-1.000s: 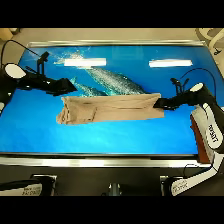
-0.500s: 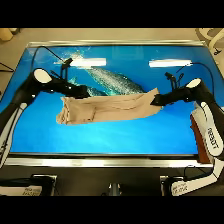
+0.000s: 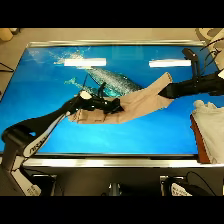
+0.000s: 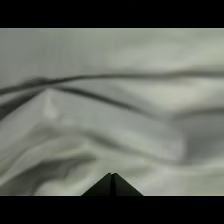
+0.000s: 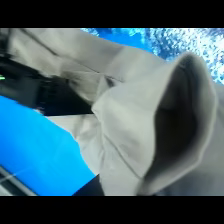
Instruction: Fold the shirts.
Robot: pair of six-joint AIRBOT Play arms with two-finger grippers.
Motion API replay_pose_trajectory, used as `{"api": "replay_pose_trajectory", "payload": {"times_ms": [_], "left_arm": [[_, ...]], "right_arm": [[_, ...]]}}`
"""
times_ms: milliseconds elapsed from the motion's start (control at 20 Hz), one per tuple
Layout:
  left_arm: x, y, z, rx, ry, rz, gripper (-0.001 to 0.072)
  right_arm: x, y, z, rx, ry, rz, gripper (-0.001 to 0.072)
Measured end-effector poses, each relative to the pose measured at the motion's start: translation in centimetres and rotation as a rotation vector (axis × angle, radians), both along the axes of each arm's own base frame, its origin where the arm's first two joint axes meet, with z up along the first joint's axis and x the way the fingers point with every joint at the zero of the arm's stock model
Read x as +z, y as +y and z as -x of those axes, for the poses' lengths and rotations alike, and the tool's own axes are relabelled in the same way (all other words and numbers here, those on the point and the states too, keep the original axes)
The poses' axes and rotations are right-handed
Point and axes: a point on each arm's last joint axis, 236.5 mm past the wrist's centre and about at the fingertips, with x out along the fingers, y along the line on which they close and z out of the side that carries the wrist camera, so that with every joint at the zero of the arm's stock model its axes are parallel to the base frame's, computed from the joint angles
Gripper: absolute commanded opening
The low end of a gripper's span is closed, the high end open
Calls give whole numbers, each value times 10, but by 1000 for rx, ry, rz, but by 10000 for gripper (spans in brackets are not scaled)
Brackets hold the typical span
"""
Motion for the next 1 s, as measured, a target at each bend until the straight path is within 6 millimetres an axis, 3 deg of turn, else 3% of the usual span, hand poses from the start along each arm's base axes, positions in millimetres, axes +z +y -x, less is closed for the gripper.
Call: {"api": "replay_pose_trajectory", "payload": {"times_ms": [150,250,350,450,600,800,950,1000], "left_arm": [[7,-53,18,52,81,164,27],[9,-72,24,80,108,221,24],[10,-73,17,105,95,235,23],[22,-56,-2,126,44,232,23],[60,-3,-42,139,-98,188,23],[147,117,-88,218,-361,31,24],[217,208,-93,312,-542,-99,25],[240,234,-89,349,-595,-134,25]], "right_arm": [[21,5,26,22,1,2,17],[28,6,35,24,-3,5,17],[32,9,34,16,-17,4,17],[31,20,27,25,-33,-3,17],[20,53,12,67,-42,-24,17],[-8,128,-15,124,-38,-124,18],[-35,199,-23,184,1,-260,35],[-48,223,-21,202,29,-303,132]]}}
